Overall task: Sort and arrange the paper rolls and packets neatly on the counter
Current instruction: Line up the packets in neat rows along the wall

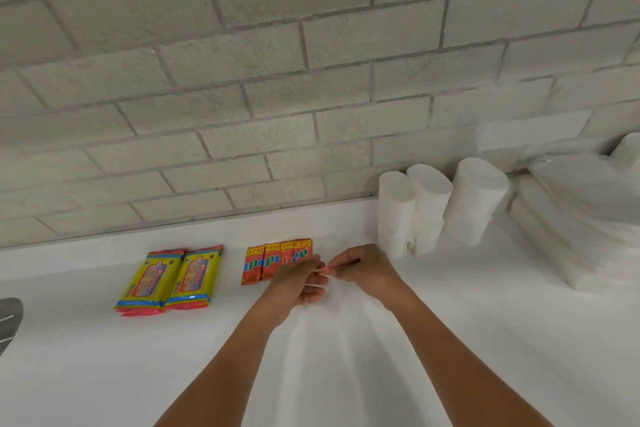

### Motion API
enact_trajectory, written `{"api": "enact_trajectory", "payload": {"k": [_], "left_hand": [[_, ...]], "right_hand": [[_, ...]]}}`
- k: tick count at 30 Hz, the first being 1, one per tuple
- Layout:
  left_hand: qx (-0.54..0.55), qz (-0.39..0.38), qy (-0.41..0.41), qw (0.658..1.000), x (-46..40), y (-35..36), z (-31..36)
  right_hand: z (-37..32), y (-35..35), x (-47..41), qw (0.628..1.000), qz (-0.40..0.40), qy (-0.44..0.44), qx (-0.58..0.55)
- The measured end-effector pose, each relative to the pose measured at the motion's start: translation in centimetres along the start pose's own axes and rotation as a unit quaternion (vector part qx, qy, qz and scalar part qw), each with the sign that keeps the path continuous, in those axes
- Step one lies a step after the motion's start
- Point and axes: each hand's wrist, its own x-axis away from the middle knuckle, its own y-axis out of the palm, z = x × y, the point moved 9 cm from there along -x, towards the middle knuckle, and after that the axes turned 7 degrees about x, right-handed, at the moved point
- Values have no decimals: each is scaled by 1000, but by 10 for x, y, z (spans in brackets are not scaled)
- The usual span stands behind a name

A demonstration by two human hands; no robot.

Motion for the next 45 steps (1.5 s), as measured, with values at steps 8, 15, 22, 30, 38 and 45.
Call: {"api": "enact_trajectory", "payload": {"k": [8,15,22,30,38,45], "left_hand": [[-7,-18,57,998,-8,4,19],[-96,58,72,991,-30,1,34],[-161,47,102,980,-37,-2,53],[-244,50,110,962,-53,-11,66],[-352,65,59,932,-70,-4,72],[-522,34,93,847,-82,12,73]], "right_hand": [[19,7,10,1000,-6,15,-18],[32,-16,0,995,88,29,-23],[31,-21,-14,991,122,24,-42],[42,-13,-15,993,113,32,24],[46,-13,-16,993,102,44,51],[50,-14,-17,992,97,46,67]]}}
